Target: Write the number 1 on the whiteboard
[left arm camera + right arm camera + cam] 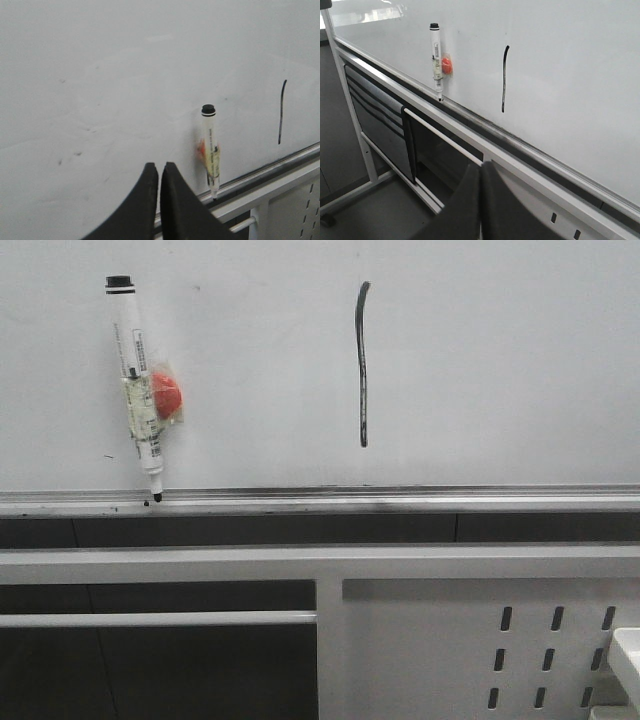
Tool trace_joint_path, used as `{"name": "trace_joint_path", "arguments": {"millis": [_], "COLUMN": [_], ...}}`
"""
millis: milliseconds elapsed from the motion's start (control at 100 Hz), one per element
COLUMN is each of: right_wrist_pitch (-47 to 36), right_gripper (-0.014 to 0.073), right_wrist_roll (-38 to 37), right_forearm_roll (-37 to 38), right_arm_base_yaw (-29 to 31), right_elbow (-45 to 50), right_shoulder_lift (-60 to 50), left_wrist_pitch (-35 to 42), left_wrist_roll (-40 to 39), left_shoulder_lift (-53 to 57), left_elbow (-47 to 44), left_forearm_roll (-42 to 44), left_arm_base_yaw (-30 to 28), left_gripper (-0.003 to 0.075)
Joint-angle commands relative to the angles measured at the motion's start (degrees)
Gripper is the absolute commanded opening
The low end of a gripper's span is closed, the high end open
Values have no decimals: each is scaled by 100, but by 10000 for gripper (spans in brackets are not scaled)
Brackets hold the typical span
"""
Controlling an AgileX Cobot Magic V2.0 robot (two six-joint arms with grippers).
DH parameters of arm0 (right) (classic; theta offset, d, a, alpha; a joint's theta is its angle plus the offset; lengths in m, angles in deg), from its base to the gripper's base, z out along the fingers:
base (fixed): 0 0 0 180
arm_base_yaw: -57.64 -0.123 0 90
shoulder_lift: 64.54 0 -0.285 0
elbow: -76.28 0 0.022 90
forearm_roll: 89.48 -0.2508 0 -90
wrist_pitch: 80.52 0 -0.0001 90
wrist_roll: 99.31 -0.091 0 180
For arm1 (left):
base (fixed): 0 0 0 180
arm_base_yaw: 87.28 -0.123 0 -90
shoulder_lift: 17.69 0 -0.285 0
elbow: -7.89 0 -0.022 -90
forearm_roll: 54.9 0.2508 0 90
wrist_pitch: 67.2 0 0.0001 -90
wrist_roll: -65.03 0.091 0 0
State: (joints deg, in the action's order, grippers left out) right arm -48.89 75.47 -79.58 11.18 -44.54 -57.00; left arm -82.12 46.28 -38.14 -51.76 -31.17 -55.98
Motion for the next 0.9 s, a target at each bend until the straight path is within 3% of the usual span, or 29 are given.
{"name": "trace_joint_path", "arguments": {"millis": [0, 100, 180, 300, 370, 490, 700, 810, 890], "right_wrist_pitch": [-433, -433, -433, -433, -433, -433, -433, -433, -433], "right_gripper": [-69, -69, -69, -69, -69, -69, -69, -69, -69], "right_wrist_roll": [-20, -20, -20, -20, -20, -20, -20, -20, -20], "right_forearm_roll": [105, 105, 105, 105, 105, 105, 105, 105, 105], "right_arm_base_yaw": [-11, -11, -11, -11, -11, -11, -11, -11, -11], "right_elbow": [-132, -132, -132, -132, -132, -132, -132, -132, -132], "right_shoulder_lift": [61, 61, 61, 61, 61, 61, 61, 61, 61], "left_wrist_pitch": [-127, -612, -1198, -2215, -2386, -2292, -1921, -1424, -1011], "left_wrist_roll": [-101, -224, -835, -2974, -3583, -3624, -4126, -4365, -3916], "left_shoulder_lift": [375, 726, 947, 1114, 1125, 1125, 1125, 1125, 1125], "left_elbow": [200, 200, 200, 187, 178, 178, -196, -361, -377], "left_forearm_roll": [-202, -97, 474, 2055, 2882, 3641, 4015, 3790, 2997], "left_arm_base_yaw": [3, -10, -51, -193, -224, -224, -224, -211, -211], "left_gripper": [-20, -20, -20, -20, -20, -20, -20, -20, -20]}}
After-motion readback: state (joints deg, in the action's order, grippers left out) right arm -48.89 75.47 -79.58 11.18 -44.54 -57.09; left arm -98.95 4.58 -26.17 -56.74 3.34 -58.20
